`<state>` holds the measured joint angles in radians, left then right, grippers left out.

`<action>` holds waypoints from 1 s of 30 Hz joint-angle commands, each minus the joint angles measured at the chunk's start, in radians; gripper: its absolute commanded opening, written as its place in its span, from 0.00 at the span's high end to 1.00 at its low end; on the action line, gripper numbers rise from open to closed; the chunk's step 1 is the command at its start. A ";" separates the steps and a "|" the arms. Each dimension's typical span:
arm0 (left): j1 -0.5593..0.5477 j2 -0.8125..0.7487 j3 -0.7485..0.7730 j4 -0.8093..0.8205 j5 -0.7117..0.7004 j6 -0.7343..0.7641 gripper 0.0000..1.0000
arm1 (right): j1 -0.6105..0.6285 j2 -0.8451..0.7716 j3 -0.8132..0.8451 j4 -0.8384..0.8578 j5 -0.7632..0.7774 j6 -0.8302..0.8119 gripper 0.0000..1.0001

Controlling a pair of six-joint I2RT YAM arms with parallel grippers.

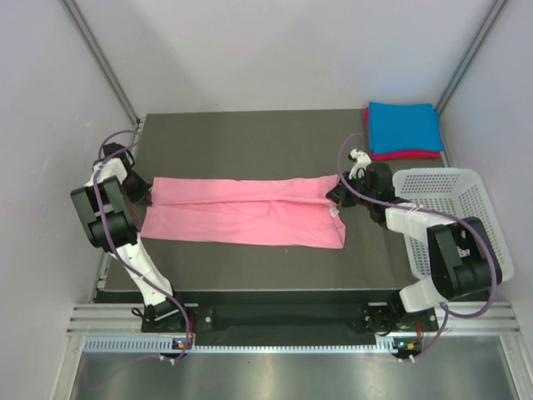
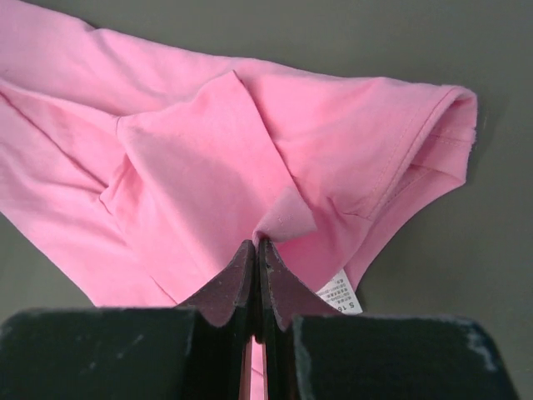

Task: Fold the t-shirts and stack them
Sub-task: Fold the tshirt

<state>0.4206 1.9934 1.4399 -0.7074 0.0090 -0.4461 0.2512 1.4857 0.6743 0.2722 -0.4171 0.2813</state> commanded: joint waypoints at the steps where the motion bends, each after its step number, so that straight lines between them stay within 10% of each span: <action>1: 0.006 -0.057 -0.015 0.006 -0.040 0.012 1.00 | 0.017 -0.067 -0.004 0.015 -0.009 -0.011 1.00; 14: 0.004 -0.084 -0.050 -0.001 -0.061 0.020 1.00 | 0.060 -0.119 -0.091 0.013 0.011 -0.022 0.92; 18: 0.000 -0.108 -0.039 -0.027 -0.116 0.006 0.81 | 0.079 -0.134 -0.108 -0.028 0.063 -0.027 0.85; 30: -0.173 -0.202 0.013 -0.015 -0.164 0.000 0.71 | 0.131 -0.208 -0.139 -0.083 0.103 0.002 0.75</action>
<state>0.3065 1.8412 1.4261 -0.7246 -0.1783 -0.4427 0.3641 1.3144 0.5476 0.1921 -0.3496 0.2733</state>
